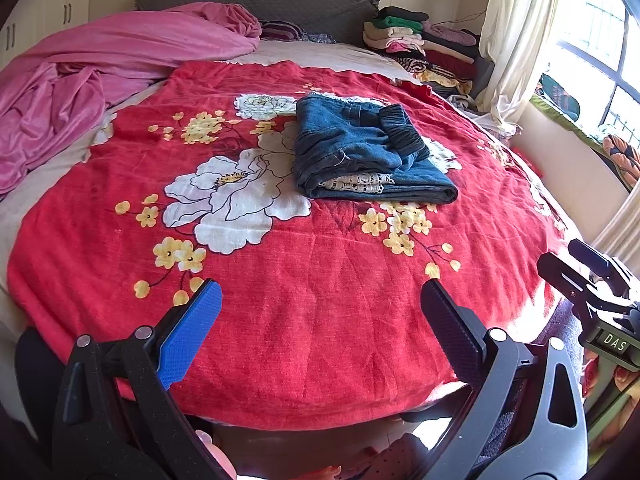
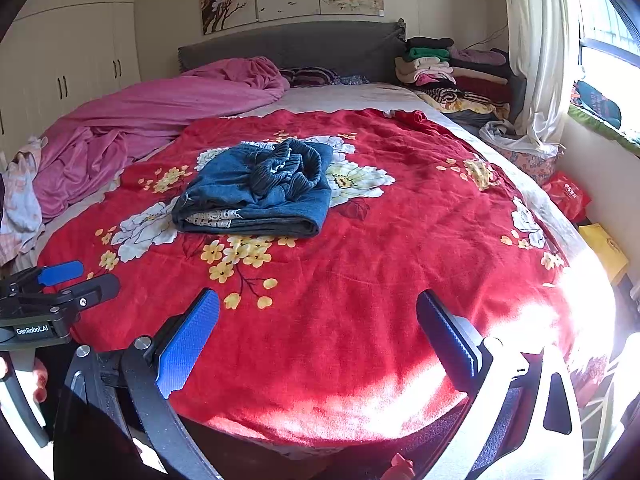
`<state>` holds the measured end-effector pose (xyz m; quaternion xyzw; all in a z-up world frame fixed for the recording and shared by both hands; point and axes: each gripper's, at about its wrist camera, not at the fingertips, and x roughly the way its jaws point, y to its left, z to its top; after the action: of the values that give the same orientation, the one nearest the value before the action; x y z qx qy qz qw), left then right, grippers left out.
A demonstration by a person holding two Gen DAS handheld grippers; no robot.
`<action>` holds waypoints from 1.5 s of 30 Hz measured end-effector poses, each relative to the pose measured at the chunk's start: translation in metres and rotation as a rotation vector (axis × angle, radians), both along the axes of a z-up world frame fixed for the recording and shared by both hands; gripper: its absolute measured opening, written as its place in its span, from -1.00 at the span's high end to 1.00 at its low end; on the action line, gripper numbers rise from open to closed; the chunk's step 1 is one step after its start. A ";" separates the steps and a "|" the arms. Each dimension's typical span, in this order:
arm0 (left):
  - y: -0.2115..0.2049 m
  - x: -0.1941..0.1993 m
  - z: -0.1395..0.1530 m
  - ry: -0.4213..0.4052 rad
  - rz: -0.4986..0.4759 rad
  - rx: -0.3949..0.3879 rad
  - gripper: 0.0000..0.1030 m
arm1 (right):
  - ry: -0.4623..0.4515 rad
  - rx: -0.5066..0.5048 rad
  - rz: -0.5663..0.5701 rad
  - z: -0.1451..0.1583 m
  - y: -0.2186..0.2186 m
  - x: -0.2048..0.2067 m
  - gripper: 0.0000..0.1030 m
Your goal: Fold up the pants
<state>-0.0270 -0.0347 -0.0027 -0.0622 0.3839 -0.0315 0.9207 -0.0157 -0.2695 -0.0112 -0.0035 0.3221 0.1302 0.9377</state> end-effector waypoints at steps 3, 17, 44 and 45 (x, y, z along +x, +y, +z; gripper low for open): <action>0.000 0.000 0.000 0.002 0.002 0.001 -0.81 | 0.004 -0.002 -0.005 0.000 0.000 0.000 -0.91; 0.001 -0.002 0.001 0.001 0.009 0.005 -0.81 | -0.005 -0.005 -0.004 0.003 0.001 -0.002 -0.91; 0.000 -0.005 0.004 0.001 0.015 0.031 -0.81 | -0.004 -0.018 -0.006 0.004 0.005 -0.006 -0.91; 0.000 -0.005 0.004 0.001 0.015 0.030 -0.81 | -0.003 -0.019 -0.007 0.004 0.005 -0.006 -0.91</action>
<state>-0.0315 -0.0350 0.0017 -0.0513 0.3843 -0.0186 0.9216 -0.0221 -0.2644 -0.0067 -0.0115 0.3219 0.1237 0.9386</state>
